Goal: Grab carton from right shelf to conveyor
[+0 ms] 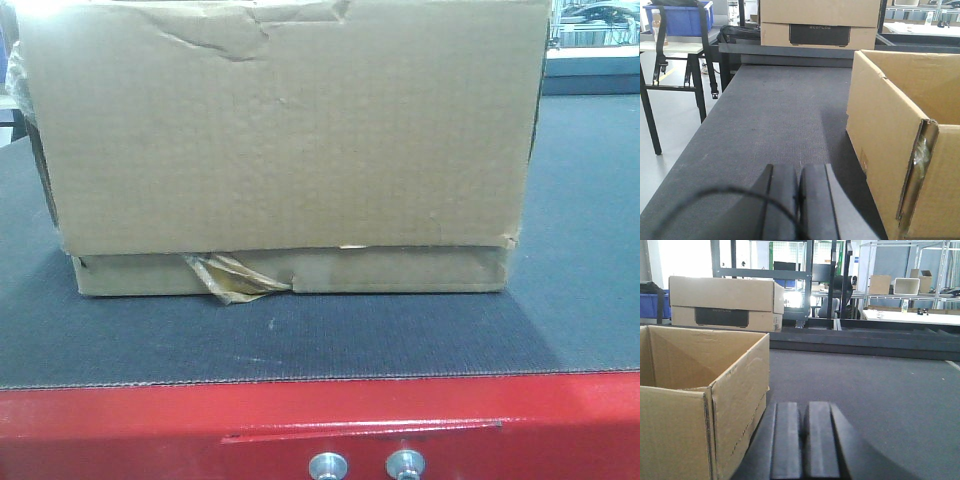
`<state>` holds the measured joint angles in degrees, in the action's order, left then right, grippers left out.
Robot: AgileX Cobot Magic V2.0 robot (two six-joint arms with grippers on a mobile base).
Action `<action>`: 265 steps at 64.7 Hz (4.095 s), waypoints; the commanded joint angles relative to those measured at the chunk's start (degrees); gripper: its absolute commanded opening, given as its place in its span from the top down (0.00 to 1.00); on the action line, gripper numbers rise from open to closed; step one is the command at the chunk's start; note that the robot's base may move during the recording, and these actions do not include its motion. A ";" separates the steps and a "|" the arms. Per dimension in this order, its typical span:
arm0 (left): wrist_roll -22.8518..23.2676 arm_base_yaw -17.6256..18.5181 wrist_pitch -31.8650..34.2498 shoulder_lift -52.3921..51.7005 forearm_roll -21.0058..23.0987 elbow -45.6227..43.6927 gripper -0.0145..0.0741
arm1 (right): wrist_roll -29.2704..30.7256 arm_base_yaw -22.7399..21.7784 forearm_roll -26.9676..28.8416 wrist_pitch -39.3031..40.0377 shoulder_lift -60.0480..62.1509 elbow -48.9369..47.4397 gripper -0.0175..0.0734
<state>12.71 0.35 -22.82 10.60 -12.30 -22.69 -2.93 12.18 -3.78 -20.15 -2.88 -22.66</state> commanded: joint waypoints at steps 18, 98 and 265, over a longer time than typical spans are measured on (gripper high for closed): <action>-5.19 -0.77 2.22 -2.78 5.99 1.57 0.83 | 0.48 -0.17 -0.54 1.23 0.25 0.12 0.89; -14.50 -4.08 22.45 -10.60 15.40 22.69 0.83 | 0.48 -0.17 -0.54 1.34 0.25 0.12 0.89; -14.50 -4.08 22.45 -10.60 15.40 22.69 0.83 | 10.61 -9.80 11.06 17.05 2.88 22.66 0.89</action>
<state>-1.56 -3.60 -1.42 0.29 2.76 0.09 7.36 2.29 7.81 -4.76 -0.28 0.03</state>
